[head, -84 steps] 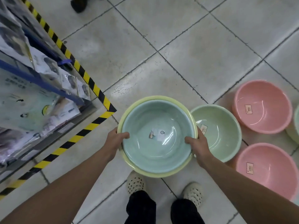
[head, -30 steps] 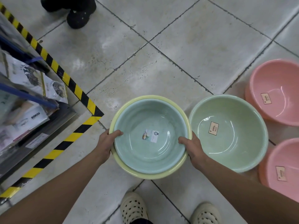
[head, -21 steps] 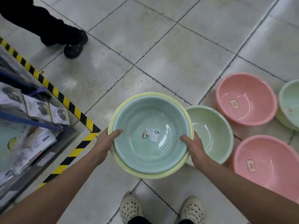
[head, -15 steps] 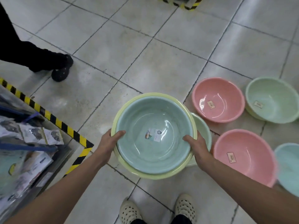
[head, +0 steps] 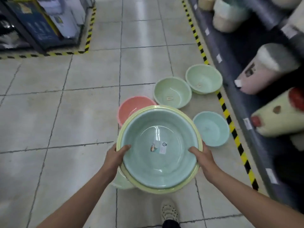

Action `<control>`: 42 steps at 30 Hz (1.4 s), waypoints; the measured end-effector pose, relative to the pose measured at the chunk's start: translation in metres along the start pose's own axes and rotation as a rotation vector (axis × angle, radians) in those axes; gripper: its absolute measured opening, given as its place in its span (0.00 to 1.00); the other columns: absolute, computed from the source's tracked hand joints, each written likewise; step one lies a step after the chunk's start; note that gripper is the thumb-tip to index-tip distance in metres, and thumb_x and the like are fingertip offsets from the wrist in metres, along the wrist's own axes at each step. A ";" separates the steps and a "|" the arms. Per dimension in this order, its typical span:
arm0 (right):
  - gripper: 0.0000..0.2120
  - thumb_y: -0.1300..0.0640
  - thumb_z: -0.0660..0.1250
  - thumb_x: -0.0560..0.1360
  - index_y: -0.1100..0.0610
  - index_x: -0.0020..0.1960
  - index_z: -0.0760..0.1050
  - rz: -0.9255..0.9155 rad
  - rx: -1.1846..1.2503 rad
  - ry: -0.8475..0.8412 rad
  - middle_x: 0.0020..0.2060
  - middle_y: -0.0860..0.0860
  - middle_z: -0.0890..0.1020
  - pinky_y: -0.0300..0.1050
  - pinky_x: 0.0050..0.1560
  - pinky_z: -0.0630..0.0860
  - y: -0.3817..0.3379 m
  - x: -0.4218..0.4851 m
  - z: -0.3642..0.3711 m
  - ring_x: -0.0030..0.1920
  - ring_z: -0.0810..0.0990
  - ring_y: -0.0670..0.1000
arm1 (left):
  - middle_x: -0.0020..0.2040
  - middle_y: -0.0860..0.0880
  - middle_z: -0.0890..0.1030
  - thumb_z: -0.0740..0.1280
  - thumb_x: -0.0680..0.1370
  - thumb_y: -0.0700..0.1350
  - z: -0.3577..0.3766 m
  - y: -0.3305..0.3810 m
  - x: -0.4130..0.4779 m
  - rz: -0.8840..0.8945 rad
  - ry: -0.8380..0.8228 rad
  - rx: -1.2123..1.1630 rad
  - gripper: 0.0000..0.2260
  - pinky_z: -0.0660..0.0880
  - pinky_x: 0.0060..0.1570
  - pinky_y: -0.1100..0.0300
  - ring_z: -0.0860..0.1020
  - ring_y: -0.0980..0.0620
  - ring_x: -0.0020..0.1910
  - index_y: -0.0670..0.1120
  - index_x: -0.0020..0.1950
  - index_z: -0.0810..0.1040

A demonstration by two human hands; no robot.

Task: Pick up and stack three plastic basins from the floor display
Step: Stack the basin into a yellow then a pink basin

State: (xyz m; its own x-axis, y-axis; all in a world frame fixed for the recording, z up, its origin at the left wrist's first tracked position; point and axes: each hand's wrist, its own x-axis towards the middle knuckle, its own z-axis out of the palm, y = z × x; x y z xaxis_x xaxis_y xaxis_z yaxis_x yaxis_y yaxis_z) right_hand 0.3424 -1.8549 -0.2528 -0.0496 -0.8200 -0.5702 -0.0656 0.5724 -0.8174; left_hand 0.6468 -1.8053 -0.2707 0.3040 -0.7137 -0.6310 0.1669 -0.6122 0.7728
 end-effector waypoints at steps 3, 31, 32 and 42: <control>0.19 0.63 0.70 0.72 0.43 0.57 0.78 0.006 0.060 0.115 0.50 0.49 0.86 0.45 0.45 0.80 -0.005 -0.010 -0.069 0.51 0.85 0.51 | 0.47 0.47 0.88 0.73 0.75 0.45 0.071 0.020 -0.005 0.022 -0.133 0.055 0.09 0.81 0.49 0.49 0.86 0.45 0.46 0.47 0.55 0.82; 0.13 0.64 0.69 0.74 0.54 0.57 0.81 0.103 0.244 0.383 0.47 0.54 0.87 0.46 0.42 0.79 -0.017 0.098 -0.335 0.48 0.86 0.55 | 0.45 0.42 0.88 0.73 0.70 0.46 0.397 0.076 0.057 0.003 -0.315 0.301 0.17 0.82 0.52 0.43 0.86 0.40 0.46 0.41 0.57 0.82; 0.13 0.63 0.69 0.74 0.54 0.58 0.80 0.109 0.246 0.383 0.48 0.54 0.87 0.46 0.43 0.79 -0.019 0.107 -0.335 0.48 0.86 0.55 | 0.45 0.42 0.88 0.73 0.69 0.46 0.400 0.078 0.064 -0.003 -0.309 0.296 0.18 0.83 0.52 0.44 0.86 0.40 0.46 0.41 0.57 0.82; 0.16 0.68 0.66 0.72 0.54 0.56 0.80 0.165 0.254 0.393 0.45 0.54 0.86 0.43 0.37 0.77 -0.028 0.206 -0.339 0.43 0.84 0.55 | 0.51 0.41 0.87 0.72 0.62 0.52 0.431 0.078 0.149 -0.034 -0.353 0.344 0.26 0.81 0.53 0.37 0.85 0.38 0.49 0.46 0.59 0.81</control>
State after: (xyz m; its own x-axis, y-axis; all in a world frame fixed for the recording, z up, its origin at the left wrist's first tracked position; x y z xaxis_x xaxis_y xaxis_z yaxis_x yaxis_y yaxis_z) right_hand -0.0039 -2.0382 -0.3195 -0.4142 -0.6269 -0.6599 0.2178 0.6357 -0.7406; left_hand 0.3009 -2.1064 -0.3332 -0.0426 -0.7263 -0.6860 -0.1662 -0.6719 0.7217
